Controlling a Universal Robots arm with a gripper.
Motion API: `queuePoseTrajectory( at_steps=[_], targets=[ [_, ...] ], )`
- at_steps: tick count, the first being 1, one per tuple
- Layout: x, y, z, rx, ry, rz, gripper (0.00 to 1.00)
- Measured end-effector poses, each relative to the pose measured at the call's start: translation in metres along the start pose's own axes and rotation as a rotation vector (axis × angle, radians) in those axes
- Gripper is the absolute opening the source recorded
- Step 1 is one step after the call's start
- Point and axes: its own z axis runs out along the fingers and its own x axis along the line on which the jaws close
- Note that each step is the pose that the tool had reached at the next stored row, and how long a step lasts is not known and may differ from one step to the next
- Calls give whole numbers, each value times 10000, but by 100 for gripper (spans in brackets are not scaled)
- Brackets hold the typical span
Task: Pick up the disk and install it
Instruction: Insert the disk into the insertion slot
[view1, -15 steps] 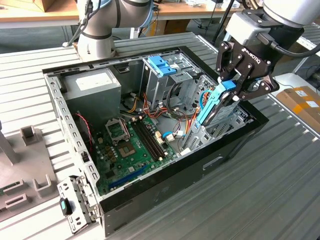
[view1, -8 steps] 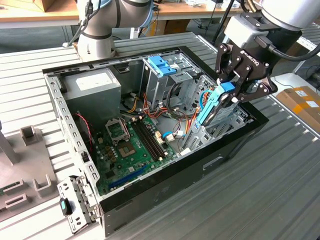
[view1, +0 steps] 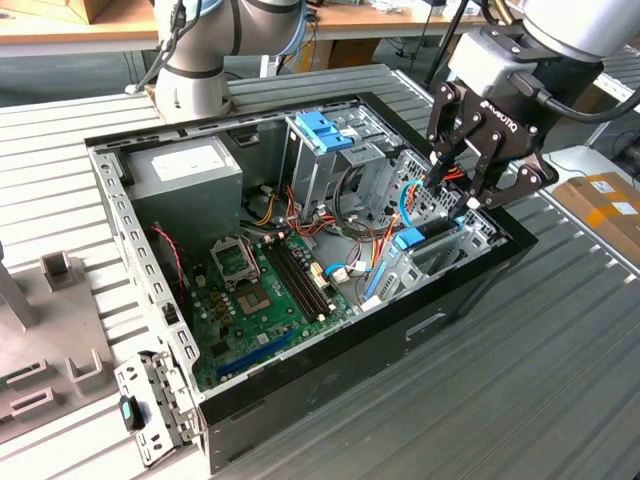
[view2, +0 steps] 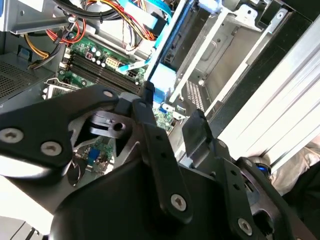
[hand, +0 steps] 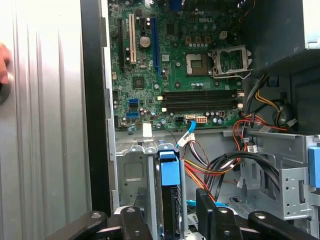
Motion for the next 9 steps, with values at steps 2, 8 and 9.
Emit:
queuePoseTrajectory(
  at_steps=[2,8,9],
  targets=[
    [0,0,0,0,1,0,51],
    [-7,1,-106,0,-1,0,51],
    [-8,1,-121,0,-1,0,51]
  ],
)
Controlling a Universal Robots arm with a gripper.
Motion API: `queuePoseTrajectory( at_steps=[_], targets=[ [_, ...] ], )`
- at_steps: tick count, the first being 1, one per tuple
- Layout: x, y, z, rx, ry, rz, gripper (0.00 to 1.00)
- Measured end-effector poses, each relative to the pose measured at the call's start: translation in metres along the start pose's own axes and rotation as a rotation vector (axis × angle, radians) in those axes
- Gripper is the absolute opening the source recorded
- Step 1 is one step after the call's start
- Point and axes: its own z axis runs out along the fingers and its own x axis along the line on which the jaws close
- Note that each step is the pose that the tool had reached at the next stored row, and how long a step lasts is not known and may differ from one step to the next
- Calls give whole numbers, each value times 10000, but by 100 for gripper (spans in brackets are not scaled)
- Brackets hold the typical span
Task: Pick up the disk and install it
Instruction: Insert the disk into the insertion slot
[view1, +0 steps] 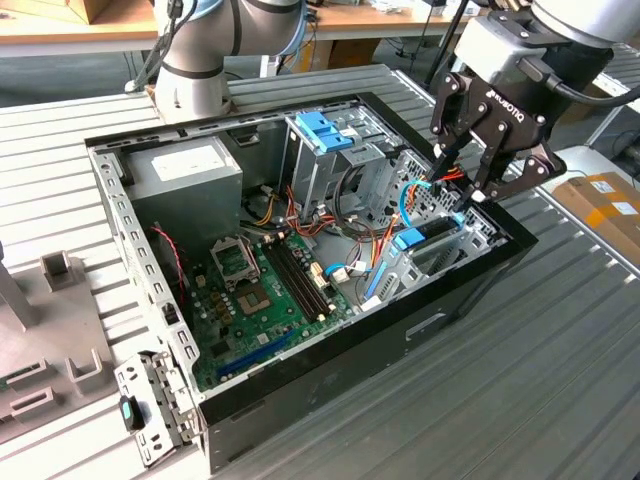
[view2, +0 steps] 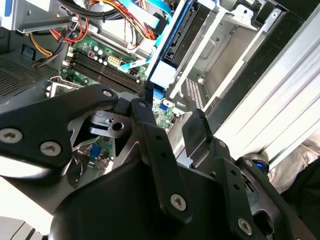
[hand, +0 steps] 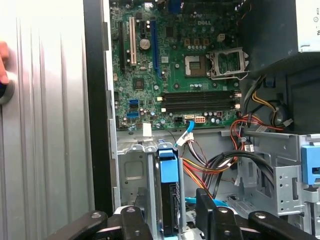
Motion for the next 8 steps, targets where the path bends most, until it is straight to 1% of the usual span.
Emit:
queuePoseTrajectory(
  at_steps=[3,4,5,6,7,8],
  targets=[
    [-4,0,-5,-1,0,-1,49],
    [-3,-10,4,-28,-1,2,43],
    [-4,-20,8,-44,0,4,30],
    [-5,-34,13,-65,2,4,30],
    [-10,-63,21,-102,4,6,18],
    [-18,-116,37,-169,6,8,12]
  ],
)
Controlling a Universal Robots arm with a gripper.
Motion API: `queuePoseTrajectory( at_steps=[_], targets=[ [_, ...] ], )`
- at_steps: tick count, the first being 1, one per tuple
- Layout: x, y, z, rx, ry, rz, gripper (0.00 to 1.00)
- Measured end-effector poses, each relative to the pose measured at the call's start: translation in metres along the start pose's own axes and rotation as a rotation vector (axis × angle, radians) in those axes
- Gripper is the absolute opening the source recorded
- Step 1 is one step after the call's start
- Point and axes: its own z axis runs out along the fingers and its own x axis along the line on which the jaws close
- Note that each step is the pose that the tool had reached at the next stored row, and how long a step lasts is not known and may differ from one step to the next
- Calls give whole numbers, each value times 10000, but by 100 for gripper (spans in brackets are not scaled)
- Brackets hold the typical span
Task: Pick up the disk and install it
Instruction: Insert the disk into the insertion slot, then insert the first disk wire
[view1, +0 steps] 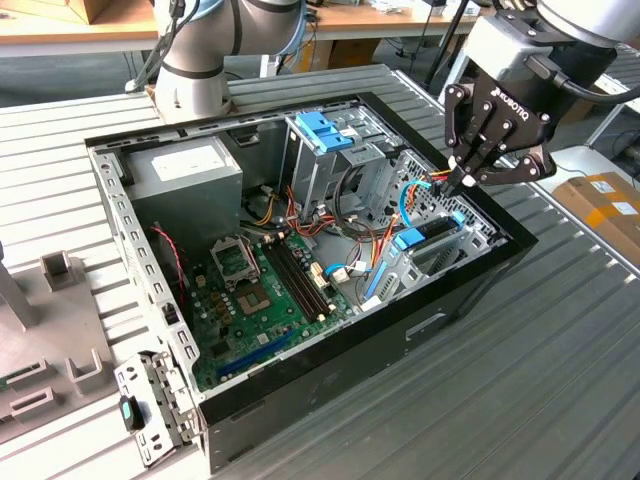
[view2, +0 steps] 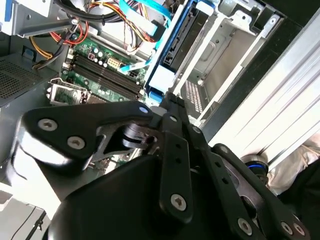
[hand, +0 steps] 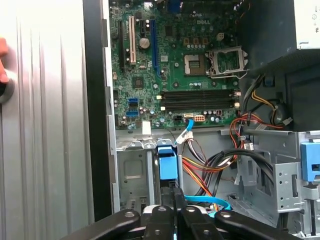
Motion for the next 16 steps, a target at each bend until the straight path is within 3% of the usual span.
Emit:
queuePoseTrajectory(
  at_steps=[7,14,16],
  targets=[
    [-10,-68,12,-66,3,3,10],
    [-11,-75,18,-67,2,1,10],
    [-46,-122,34,-72,4,-38,10]
  ],
)
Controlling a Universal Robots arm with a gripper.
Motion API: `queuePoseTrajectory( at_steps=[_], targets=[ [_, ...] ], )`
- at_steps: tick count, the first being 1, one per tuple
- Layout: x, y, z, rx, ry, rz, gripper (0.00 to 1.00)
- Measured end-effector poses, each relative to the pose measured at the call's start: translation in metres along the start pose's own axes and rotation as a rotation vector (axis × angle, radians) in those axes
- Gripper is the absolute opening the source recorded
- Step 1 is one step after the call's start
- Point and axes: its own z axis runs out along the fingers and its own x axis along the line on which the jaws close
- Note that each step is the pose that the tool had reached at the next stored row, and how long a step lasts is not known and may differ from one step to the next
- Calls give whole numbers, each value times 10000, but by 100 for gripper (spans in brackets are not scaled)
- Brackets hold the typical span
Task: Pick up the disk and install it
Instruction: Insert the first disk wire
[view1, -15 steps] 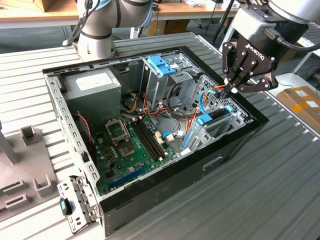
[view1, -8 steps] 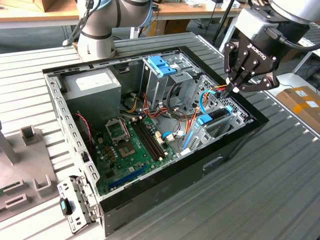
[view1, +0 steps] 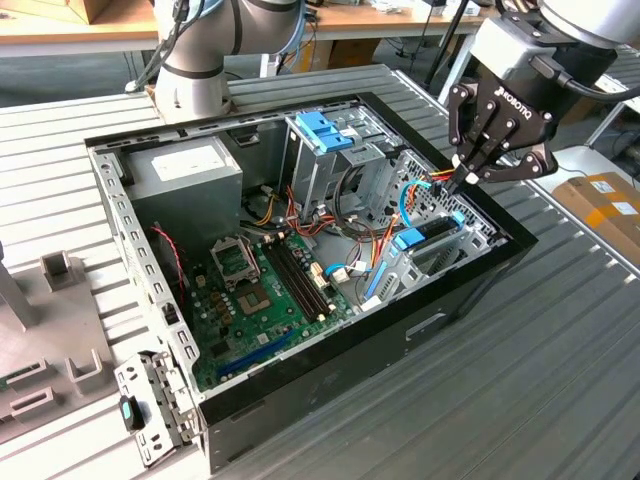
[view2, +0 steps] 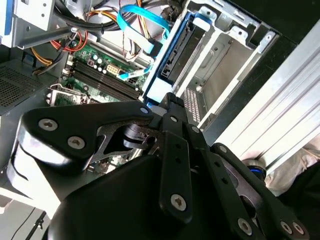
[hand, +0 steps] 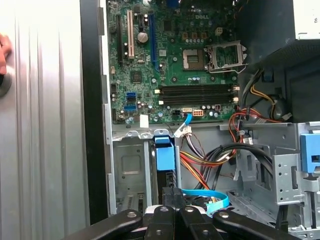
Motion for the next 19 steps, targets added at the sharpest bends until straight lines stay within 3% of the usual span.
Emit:
queuePoseTrajectory(
  at_steps=[7,14,19],
  targets=[
    [-127,-124,31,-11,6,-159,10],
    [-228,-216,83,-41,20,-591,10],
    [-322,-332,129,-67,33,-961,10]
  ],
)
